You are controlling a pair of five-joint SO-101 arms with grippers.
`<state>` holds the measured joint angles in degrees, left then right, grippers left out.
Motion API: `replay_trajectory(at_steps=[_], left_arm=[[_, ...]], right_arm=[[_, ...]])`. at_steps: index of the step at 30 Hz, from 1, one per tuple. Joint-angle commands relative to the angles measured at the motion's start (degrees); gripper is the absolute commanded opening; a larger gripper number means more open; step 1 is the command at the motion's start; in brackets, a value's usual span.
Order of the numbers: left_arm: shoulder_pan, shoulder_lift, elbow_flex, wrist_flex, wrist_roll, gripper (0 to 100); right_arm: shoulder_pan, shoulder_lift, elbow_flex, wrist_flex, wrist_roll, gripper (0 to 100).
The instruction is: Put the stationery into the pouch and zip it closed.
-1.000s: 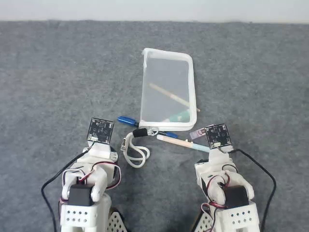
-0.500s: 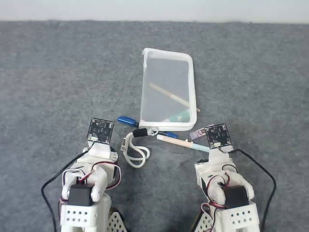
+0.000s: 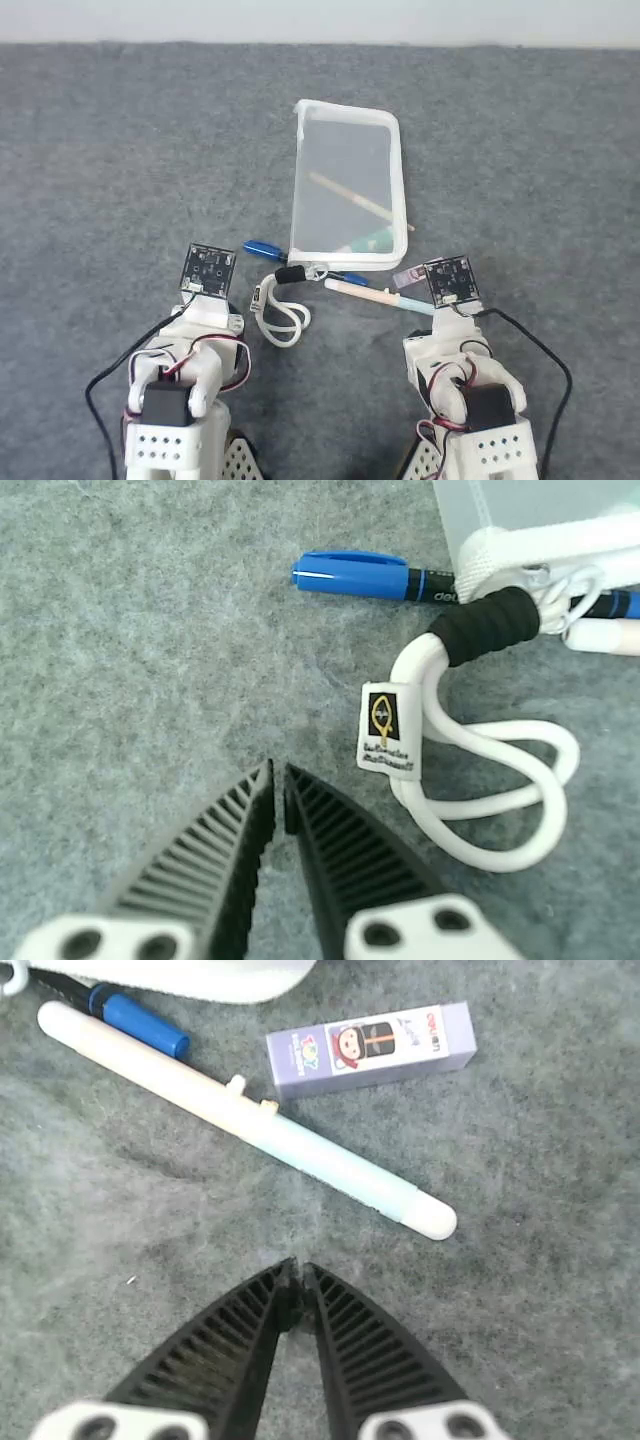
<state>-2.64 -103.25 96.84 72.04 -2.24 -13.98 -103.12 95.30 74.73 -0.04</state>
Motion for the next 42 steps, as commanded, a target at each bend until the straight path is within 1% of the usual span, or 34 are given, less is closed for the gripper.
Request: replay_trajectory(at_steps=[1,5,9,11,14,18,21,24,25,30,34,36,40,42], left_arm=[[0.3,-1.2,-0.3,0.3,-0.4,1],[-0.2,-1.2,-0.7,-0.1,-0.7,1],[-0.3,-1.2,-5.7,-0.3,-0.8,1],[-0.3,-1.2,-7.2,-1.6,-0.8,1],[-0.3,-1.2,-7.1,-5.0,-0.6,1],[-0.5,-1.2,-6.7,-4.4,-1.7,1],[-4.0,-1.2,-6.8,-4.5,-4.5,1],[-6.2,-1.3,-7.3,-4.8,-4.3,1],[-6.4,-1.3,-7.5,-4.9,-4.3,1],[-6.5,-1.3,-7.8,-4.9,-4.3,1],[-6.6,-1.3,-7.9,-4.9,-4.4,1],[-8.2,-1.3,-8.5,-4.9,-4.4,1],[-12.6,-1.3,-10.2,-4.6,-4.4,2],[-13.4,-1.3,-10.2,-4.6,-4.4,4]], right_arm=[[0.7,-0.9,1.2,0.3,-0.4,0.7],[0.4,-0.9,1.2,0.3,-0.4,0.7],[0.3,-0.9,1.2,0.3,-0.5,0.8],[0.3,-0.9,1.2,0.3,-0.5,0.8],[0.3,-0.9,1.2,0.3,-0.4,0.8],[1.0,-0.9,1.2,0.3,-0.4,0.8],[2.2,-0.9,-1.9,0.9,-0.3,0.9],[6.1,-0.9,-7.7,0.0,-0.3,0.9],[6.1,-0.9,-10.0,-0.8,-0.3,0.9],[1.5,-0.9,-21.4,-2.5,-0.9,0.7],[-1.2,-0.9,-29.9,-2.2,-5.2,0.6],[-3.2,-0.5,-33.1,-2.4,-5.4,0.6],[-8.3,7.0,-38.9,-2.8,-6.1,0.6],[-10.5,13.8,-42.1,-3.5,-9.1,0.6]])
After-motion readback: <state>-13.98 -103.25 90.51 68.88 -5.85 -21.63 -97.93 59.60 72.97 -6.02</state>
